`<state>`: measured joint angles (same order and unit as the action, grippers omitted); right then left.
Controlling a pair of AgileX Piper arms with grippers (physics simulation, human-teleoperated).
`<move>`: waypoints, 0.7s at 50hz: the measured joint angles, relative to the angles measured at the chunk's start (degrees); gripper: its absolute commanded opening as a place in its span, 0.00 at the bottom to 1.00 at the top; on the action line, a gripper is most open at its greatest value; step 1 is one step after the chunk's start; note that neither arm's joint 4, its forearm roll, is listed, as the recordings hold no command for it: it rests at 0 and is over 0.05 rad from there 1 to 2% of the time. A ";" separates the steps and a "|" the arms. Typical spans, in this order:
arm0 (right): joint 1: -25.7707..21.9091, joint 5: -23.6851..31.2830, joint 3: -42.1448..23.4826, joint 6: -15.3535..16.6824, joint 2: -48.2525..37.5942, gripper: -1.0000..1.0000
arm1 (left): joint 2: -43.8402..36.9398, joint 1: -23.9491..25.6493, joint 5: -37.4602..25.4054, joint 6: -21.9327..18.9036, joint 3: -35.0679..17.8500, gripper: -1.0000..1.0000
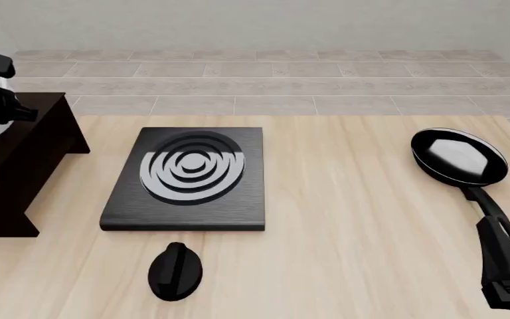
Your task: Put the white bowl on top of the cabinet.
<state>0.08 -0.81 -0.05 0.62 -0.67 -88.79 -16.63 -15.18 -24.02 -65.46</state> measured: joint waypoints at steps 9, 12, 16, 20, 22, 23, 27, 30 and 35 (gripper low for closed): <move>0.00 0.00 0.00 -0.01 0.00 1.00 | -0.49 0.11 -0.65 -0.64 0.18 1.00; 0.00 0.00 0.00 -0.01 0.00 1.00 | -0.63 0.17 -0.82 -0.83 0.12 1.00; 0.00 0.00 0.00 -0.01 0.01 1.00 | -0.63 0.15 -1.06 -1.18 0.05 1.00; 0.00 0.00 0.00 -0.01 0.01 1.00 | -0.47 0.13 -1.30 -1.42 0.10 1.00; 0.00 0.00 0.00 -0.01 0.01 1.00 | -0.39 0.12 -1.37 -1.50 0.12 1.00; 0.00 0.00 0.00 -0.01 0.01 1.00 | -0.34 0.11 -1.38 -1.54 0.12 1.00; 0.00 0.00 0.00 -0.01 0.00 1.00 | -0.13 0.15 -1.36 -1.68 0.16 1.00; 0.00 0.00 0.00 -0.01 0.00 1.00 | 0.08 0.22 -1.35 -1.76 0.16 1.00; 0.00 0.00 0.00 -0.01 0.00 1.00 | 0.78 0.48 -1.36 -1.93 0.36 1.00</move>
<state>0.08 -0.81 -0.05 0.61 -0.66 -88.01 -16.14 -16.54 -25.95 -65.11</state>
